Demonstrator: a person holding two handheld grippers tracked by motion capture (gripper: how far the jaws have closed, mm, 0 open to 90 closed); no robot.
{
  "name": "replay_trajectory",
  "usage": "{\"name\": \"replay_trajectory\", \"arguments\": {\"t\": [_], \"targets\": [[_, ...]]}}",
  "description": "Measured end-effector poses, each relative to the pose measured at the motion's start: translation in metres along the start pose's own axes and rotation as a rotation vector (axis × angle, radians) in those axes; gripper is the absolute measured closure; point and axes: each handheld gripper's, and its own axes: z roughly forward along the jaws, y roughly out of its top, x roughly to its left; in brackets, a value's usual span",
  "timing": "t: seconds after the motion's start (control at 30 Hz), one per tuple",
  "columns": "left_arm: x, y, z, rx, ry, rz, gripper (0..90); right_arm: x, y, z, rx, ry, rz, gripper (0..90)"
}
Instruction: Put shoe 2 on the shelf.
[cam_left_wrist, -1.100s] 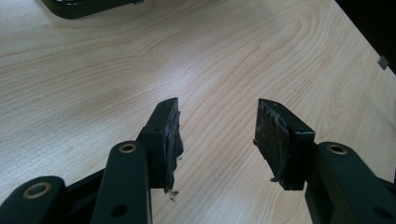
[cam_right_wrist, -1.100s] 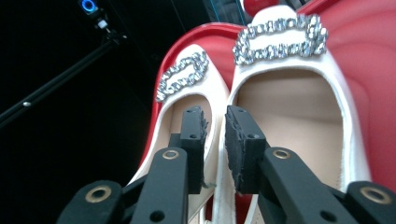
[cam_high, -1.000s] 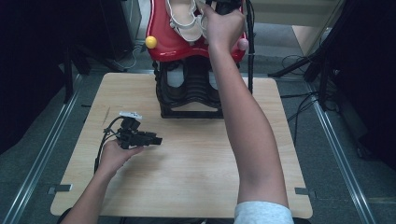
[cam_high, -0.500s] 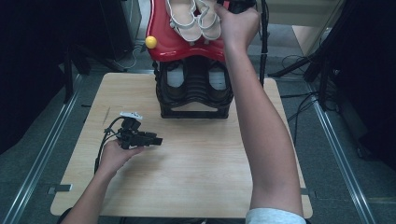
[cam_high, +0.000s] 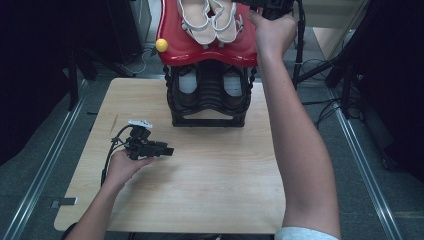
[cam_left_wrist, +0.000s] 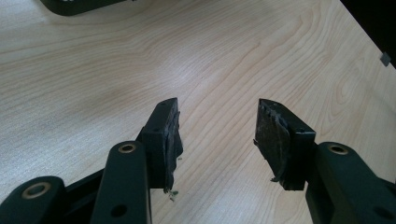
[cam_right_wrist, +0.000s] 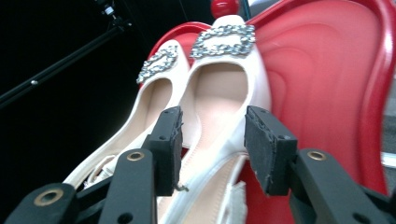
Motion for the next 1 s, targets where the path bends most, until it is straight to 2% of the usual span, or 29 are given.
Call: {"name": "replay_trajectory", "arguments": {"t": [0.37, 0.6, 1.0], "targets": [[0.0, 0.0, 0.001, -0.001, 0.002, -0.001, 50.0, -0.028, -0.009, -0.014, 0.01, -0.035, 0.005, 56.5], [-0.001, 0.0, 0.001, -0.001, 0.004, 0.005, 50.1, -0.05, -0.02, -0.024, 0.024, -0.063, 0.015, 55.6], [-0.004, 0.0, 0.0, -0.013, 0.011, 0.019, 50.2, -0.082, -0.039, -0.042, 0.032, -0.082, 0.03, 54.0]]}}
